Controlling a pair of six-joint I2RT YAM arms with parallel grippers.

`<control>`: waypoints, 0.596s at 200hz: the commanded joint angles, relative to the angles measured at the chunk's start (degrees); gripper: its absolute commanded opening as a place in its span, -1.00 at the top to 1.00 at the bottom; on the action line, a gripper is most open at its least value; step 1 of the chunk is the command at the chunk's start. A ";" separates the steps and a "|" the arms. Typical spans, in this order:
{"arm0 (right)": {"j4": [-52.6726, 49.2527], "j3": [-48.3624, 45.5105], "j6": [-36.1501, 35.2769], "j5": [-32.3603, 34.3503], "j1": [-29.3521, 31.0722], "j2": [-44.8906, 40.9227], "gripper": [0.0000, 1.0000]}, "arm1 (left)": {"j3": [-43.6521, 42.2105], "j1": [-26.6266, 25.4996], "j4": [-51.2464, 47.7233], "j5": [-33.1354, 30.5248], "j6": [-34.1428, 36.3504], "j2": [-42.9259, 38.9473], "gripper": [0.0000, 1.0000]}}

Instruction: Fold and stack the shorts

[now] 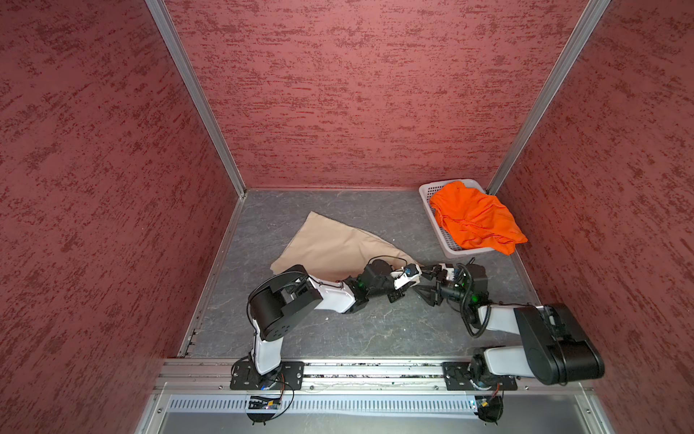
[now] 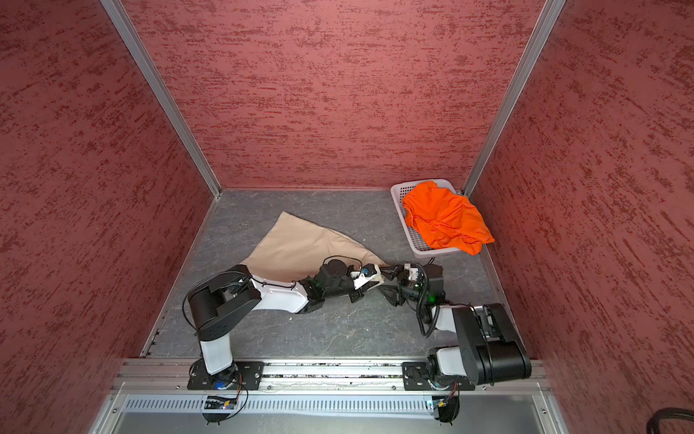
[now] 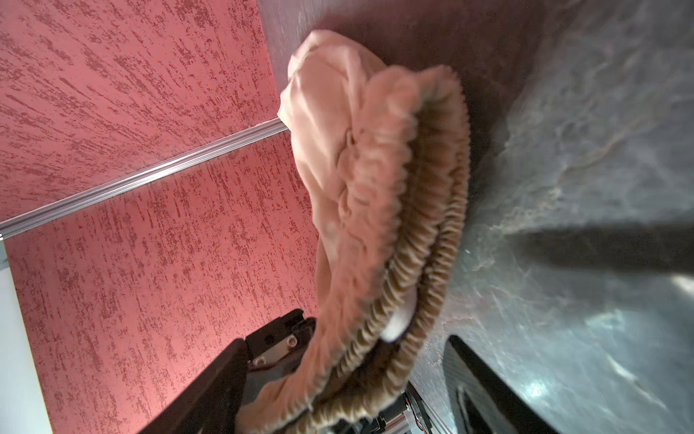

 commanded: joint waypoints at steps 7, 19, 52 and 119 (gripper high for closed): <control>8.84 0.59 5.11 4.44 1.64 2.77 -0.60 | 1.34 -1.82 -1.07 0.67 0.95 -0.25 0.06; 8.75 0.80 4.53 4.85 1.64 4.27 -0.57 | 1.39 -2.21 -2.57 0.22 1.15 -1.05 -0.14; 6.70 0.98 1.48 5.69 1.65 6.14 -0.37 | -2.55 -1.26 -3.98 -2.84 -0.93 -6.55 -0.29; -25.53 8.39 -21.77 11.71 1.65 -0.86 0.61 | -7.05 6.83 -25.07 -16.58 -21.22 -22.00 -0.31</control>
